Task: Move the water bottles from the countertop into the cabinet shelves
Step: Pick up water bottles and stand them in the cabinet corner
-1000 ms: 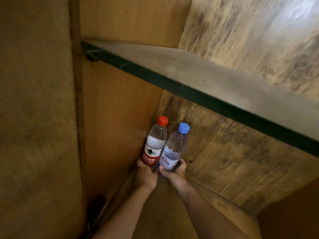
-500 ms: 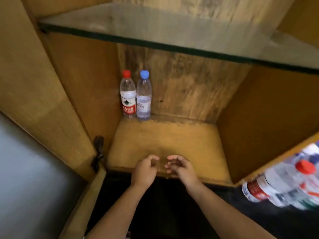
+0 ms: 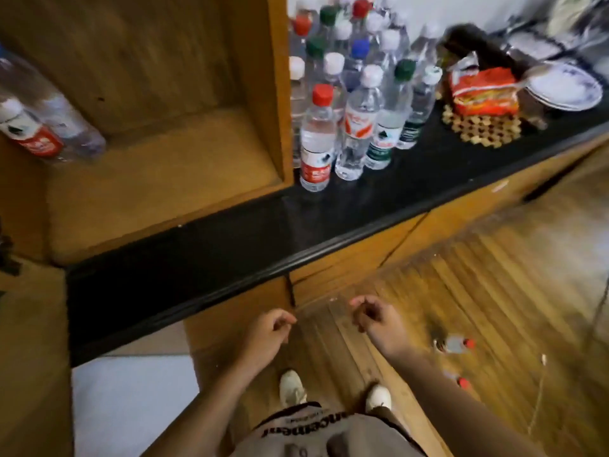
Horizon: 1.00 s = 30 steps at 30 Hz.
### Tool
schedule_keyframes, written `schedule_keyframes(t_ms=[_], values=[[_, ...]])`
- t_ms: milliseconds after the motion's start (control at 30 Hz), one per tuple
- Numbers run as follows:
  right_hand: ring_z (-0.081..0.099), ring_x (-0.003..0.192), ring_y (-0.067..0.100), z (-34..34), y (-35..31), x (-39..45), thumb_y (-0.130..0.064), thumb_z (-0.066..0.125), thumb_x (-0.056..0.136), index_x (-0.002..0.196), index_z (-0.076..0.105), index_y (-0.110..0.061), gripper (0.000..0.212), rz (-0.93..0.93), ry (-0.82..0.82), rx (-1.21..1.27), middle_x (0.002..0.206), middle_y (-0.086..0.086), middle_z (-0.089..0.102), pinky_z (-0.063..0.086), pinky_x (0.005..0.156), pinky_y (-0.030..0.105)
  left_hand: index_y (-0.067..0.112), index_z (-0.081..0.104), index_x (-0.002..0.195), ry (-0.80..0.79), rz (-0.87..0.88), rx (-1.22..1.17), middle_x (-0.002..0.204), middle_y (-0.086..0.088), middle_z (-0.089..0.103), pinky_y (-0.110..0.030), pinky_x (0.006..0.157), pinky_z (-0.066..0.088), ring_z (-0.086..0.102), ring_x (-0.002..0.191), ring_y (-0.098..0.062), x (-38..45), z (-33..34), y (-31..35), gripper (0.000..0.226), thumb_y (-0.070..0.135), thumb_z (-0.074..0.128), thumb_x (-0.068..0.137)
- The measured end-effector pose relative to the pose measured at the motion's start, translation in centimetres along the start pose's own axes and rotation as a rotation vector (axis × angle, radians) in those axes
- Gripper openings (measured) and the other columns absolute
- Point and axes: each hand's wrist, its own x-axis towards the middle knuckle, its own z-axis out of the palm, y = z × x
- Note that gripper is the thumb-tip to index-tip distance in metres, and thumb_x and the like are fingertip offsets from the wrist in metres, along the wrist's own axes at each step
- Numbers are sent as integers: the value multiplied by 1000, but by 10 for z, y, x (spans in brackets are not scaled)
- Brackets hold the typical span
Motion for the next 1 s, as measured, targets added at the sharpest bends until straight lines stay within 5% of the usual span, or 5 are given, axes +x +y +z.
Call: schedule_keyframes(t_ms=[100, 333, 533, 767, 1000], values=[[57, 74, 6, -37, 65, -45, 2, 51, 86, 84, 60, -31, 34, 137, 83, 40, 76, -13, 60, 46, 73, 28, 19, 62, 101, -136, -53, 83, 85, 1, 62, -17, 66, 45, 58, 76, -9, -3, 53, 11, 17, 11, 48, 94], [59, 71, 15, -116, 189, -158, 0, 54, 83, 79, 60, -31, 32, 355, 265, 129, 66, -13, 60, 44, 68, 31, 15, 63, 100, -283, -112, 278, 72, 5, 58, -10, 49, 37, 53, 63, -3, -15, 202, 47, 17, 6, 50, 93], [61, 73, 21, -164, 266, -221, -2, 54, 83, 78, 58, -34, 33, 510, 392, 285, 71, -4, 64, 47, 70, 35, 9, 62, 104, -430, -156, 342, 82, 0, 63, -11, 55, 43, 58, 69, -9, -30, 316, 75, 20, 2, 48, 92], [60, 68, 27, -186, 332, -228, -3, 54, 83, 78, 59, -35, 33, 636, 422, 411, 68, 3, 64, 49, 72, 40, 8, 62, 100, -455, -194, 293, 83, -1, 62, -11, 59, 45, 57, 71, -7, -19, 399, 96, 20, -2, 47, 91], [63, 76, 15, -177, 423, -169, 5, 50, 83, 80, 62, -31, 37, 627, 533, 578, 77, -8, 65, 51, 72, 34, 10, 60, 92, -451, -255, 233, 74, -5, 60, -18, 61, 45, 55, 68, -13, 53, 487, 57, 20, -2, 45, 93]])
